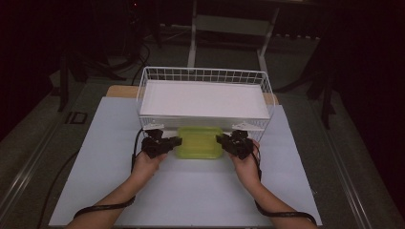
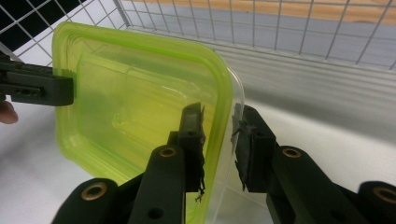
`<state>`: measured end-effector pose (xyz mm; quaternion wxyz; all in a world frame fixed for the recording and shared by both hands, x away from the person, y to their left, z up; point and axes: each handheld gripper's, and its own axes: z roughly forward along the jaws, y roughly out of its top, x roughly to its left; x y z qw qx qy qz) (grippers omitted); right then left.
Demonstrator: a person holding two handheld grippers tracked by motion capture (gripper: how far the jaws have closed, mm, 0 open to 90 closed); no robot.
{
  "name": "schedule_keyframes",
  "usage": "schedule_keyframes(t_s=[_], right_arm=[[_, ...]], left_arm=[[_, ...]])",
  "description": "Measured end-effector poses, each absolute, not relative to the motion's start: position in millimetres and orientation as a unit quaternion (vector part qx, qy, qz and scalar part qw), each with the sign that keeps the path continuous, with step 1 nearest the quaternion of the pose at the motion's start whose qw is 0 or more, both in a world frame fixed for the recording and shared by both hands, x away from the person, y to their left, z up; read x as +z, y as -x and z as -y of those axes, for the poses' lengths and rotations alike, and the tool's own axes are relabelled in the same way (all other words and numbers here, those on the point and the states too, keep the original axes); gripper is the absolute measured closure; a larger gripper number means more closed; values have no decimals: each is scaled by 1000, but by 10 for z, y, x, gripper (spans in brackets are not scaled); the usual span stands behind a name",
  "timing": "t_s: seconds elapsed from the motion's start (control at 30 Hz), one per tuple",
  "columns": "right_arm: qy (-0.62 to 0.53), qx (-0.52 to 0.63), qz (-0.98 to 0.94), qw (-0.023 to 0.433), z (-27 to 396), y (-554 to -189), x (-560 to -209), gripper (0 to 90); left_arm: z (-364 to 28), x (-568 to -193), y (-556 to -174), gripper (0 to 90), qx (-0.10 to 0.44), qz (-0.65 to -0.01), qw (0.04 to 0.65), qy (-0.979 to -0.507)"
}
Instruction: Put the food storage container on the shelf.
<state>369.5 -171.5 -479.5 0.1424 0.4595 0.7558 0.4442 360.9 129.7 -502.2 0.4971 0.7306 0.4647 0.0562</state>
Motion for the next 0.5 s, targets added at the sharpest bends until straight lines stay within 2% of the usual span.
schedule_keyframes(t_s=[0.27, 0.5], right_arm=[[-462, 435, -754, 171, 1703, -3742, -4797, 742], [-467, 429, -747, 199, 1672, -3770, -4860, 694]], left_arm=[[-1273, -5054, -3681, 769, 50, -478, 511, -713], [-1259, -5109, -3736, 719, 82, -464, 517, -714]])
